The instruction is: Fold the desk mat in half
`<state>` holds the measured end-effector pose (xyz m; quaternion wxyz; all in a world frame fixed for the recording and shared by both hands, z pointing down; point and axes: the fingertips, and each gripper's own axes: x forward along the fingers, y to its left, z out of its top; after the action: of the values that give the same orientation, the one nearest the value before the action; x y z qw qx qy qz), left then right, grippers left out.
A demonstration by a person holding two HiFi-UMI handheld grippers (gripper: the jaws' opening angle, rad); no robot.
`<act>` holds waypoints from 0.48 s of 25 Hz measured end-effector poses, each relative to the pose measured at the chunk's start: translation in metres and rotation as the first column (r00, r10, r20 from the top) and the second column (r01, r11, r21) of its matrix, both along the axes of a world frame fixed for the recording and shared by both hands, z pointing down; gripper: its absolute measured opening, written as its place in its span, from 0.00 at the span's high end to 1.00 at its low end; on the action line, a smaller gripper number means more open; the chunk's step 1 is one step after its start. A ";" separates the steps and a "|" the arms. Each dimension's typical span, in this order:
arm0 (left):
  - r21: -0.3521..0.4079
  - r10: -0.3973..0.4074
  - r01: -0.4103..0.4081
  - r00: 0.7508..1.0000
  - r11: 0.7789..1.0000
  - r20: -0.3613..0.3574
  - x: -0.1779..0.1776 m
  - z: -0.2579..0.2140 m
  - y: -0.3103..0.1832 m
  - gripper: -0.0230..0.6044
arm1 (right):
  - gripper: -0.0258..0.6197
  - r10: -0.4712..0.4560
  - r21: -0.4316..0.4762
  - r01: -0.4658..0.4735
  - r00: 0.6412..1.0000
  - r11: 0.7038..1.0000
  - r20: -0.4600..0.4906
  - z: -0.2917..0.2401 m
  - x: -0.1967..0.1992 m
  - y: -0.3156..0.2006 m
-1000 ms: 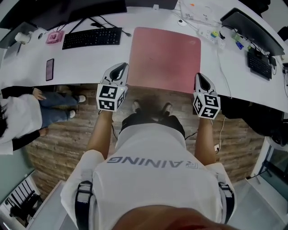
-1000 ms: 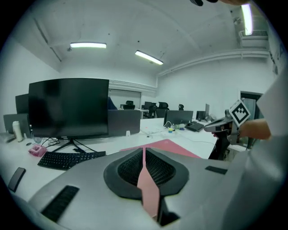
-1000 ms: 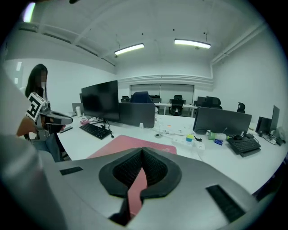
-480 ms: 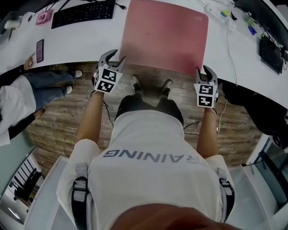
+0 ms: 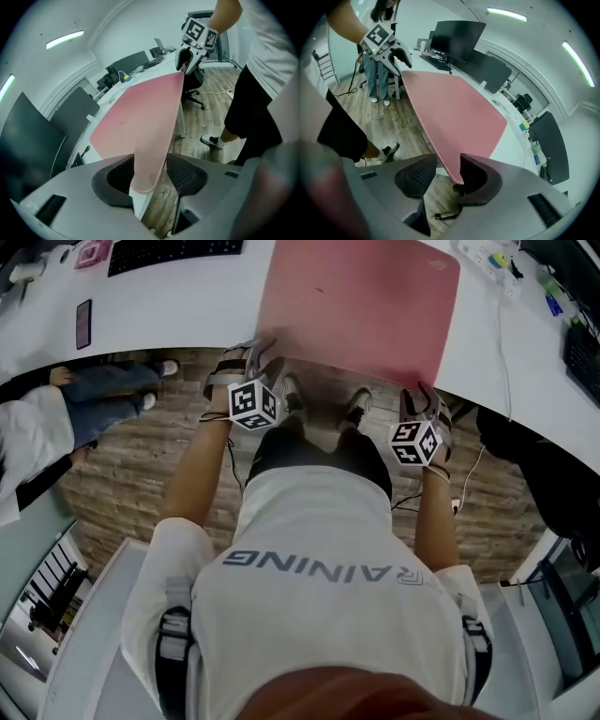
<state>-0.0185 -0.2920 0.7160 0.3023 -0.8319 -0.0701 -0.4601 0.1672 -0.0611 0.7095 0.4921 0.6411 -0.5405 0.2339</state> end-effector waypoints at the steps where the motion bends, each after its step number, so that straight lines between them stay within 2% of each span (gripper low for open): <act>1: 0.009 0.018 -0.018 1.000 1.000 0.015 -0.001 0.005 0.002 0.61 | 0.69 -0.013 -0.009 0.013 1.000 1.000 -0.010 0.003 -0.002 -0.001; 6: 0.064 0.109 -0.112 0.993 0.992 0.053 -0.005 0.021 0.013 0.65 | 0.68 0.023 -0.043 -0.026 0.996 0.999 -0.081 0.012 0.003 -0.002; 8: 0.074 0.100 -0.103 0.994 0.992 0.045 -0.005 0.025 0.013 0.67 | 0.68 0.010 -0.070 -0.018 0.994 0.997 -0.112 0.015 0.002 -0.001; 11: 0.070 0.070 -0.070 0.997 0.995 0.015 -0.002 0.021 0.008 0.77 | 0.68 -0.015 -0.106 0.001 0.991 0.994 -0.137 0.022 -0.001 -0.002; 12: 0.065 0.068 -0.069 0.998 0.995 0.013 -0.002 0.020 0.007 0.77 | 0.68 -0.013 -0.104 -0.002 0.990 0.995 -0.140 0.024 -0.001 -0.003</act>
<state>-0.0204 -0.2855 0.7361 0.3448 -0.8162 -0.0850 -0.4558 0.1659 -0.0643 0.7330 0.5622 0.6280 -0.4934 0.2147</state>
